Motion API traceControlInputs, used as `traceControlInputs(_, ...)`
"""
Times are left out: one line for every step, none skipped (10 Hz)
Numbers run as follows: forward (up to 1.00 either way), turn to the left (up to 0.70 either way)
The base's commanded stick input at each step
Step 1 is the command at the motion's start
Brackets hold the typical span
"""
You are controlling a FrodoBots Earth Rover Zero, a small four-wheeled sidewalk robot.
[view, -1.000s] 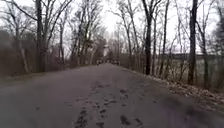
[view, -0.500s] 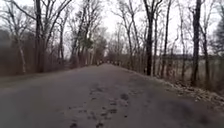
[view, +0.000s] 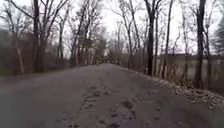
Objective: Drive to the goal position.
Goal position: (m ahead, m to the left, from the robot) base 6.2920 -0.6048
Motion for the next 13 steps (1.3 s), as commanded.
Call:
traceControlInputs(0.70,0.00)
traceControlInputs(0.70,0.00)
traceControlInputs(0.70,0.00)
traceControlInputs(0.70,0.00)
traceControlInputs(0.70,0.00)
traceControlInputs(0.70,0.00)
traceControlInputs(0.70,0.00)
traceControlInputs(0.70,0.00)
traceControlInputs(0.70,0.00)
traceControlInputs(0.70,0.00)
traceControlInputs(0.70,0.00)
traceControlInputs(0.70,0.00)
traceControlInputs(0.70,0.00)
